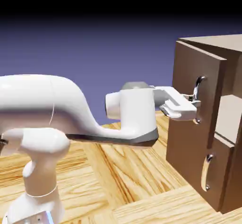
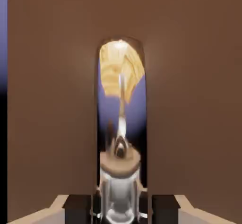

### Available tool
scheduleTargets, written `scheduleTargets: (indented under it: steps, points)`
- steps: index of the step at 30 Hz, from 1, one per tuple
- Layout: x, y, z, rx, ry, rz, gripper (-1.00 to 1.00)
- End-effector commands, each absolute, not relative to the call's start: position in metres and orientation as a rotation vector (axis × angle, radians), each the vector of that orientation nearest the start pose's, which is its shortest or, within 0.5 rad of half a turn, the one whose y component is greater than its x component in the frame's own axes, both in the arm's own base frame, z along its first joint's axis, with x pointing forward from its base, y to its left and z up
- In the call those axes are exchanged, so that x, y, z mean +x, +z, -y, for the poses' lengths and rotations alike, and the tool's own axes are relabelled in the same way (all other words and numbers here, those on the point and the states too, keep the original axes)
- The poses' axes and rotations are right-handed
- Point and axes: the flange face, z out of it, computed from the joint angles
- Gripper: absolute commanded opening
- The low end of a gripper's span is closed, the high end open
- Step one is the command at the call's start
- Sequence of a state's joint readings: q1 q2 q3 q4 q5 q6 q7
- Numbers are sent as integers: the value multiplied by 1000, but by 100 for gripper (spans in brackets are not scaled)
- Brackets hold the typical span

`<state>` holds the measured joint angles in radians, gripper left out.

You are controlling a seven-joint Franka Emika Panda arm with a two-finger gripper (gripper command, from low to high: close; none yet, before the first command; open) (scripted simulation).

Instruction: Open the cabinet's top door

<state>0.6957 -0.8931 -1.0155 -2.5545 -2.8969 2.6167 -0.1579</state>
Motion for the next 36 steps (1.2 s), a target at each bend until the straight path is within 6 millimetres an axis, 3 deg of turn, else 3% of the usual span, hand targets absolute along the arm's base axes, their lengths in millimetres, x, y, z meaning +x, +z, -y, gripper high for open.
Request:
scheduleTargets:
  steps: [1, 9, 21, 36]
  points:
    - [384, 457, 137, 797, 406, -1371, -100]
    - [368, 457, 122, 841, 353, -1340, -100]
    - [318, 457, 58, 992, 162, -1221, -100]
    - [283, 457, -25, 1146, -50, -1075, -100]
